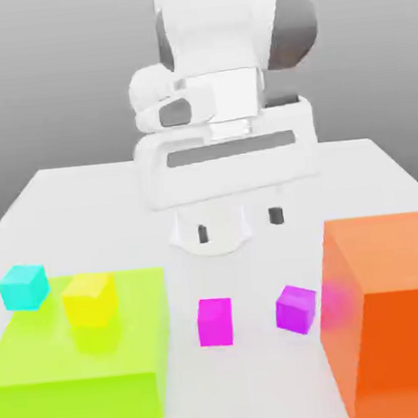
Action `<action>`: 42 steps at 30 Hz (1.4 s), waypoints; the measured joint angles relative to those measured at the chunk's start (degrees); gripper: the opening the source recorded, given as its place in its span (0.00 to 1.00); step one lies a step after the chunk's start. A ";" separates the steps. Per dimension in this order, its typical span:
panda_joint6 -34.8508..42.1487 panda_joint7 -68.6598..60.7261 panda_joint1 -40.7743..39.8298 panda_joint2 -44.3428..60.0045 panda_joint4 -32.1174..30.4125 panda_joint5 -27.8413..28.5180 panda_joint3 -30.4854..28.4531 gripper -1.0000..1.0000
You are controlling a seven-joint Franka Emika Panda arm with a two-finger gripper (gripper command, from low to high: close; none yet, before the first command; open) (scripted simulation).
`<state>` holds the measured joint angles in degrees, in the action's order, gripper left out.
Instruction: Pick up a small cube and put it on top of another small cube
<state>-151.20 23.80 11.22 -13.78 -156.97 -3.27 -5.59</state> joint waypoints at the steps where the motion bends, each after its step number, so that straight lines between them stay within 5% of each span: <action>1: -1.28 -1.66 0.76 2.35 -1.66 -0.58 0.13 0.50; 10: -14.29 -13.80 10.27 8.56 -13.24 2.48 7.40 0.50; 18: -27.77 -13.58 12.22 24.43 -11.34 4.47 5.81 0.50; 19: -29.09 -13.59 12.28 26.03 -11.07 4.49 5.73 0.00; 25: -29.68 -13.41 12.40 26.83 -10.93 4.67 5.59 0.00; 35: -14.61 -14.05 11.24 9.25 -13.41 3.45 5.81 0.00; 42: 2.26 -7.00 -3.45 -0.03 -5.36 7.69 -3.08 0.00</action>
<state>-148.94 16.80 7.78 -13.80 -162.33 4.42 -8.67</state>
